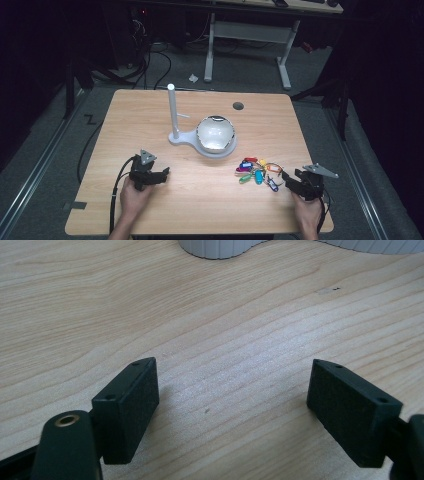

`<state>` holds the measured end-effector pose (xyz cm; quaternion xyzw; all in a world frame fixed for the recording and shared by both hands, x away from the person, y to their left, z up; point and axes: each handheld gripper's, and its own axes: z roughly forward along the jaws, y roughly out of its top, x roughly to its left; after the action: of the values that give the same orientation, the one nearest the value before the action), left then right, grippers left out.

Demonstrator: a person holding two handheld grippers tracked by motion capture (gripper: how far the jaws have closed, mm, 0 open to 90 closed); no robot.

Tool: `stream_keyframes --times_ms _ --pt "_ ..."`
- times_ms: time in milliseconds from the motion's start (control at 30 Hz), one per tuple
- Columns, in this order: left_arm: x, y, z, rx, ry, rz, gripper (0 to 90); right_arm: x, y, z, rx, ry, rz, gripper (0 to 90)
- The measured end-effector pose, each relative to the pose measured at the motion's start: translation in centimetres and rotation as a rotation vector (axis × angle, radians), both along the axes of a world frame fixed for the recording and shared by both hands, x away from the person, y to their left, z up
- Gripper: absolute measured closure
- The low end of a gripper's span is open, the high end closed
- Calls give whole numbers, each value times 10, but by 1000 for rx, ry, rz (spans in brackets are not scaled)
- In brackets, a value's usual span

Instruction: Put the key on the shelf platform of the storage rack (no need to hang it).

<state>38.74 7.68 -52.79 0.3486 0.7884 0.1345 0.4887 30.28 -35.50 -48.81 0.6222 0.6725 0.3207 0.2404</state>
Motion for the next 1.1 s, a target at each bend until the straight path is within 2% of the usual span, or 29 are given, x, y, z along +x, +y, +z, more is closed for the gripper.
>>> stream_keyframes --times_ms 233,433,633,733,933,1100 --pt "0 0 0 0 0 0 211 2 20 1 -12 0 80 441" --pt "0 0 0 -1 0 1 211 5 34 -1 -19 8 126 439" --pt "0 0 0 0 0 0 211 11 47 -4 -23 20 152 423" --pt "0 0 0 -1 0 1 211 15 52 -3 -2 22 163 392" --pt "0 0 0 0 0 0 211 25 62 -10 -4 63 167 345" --pt "0 0 0 0 0 0 211 32 66 -15 -7 76 172 330"
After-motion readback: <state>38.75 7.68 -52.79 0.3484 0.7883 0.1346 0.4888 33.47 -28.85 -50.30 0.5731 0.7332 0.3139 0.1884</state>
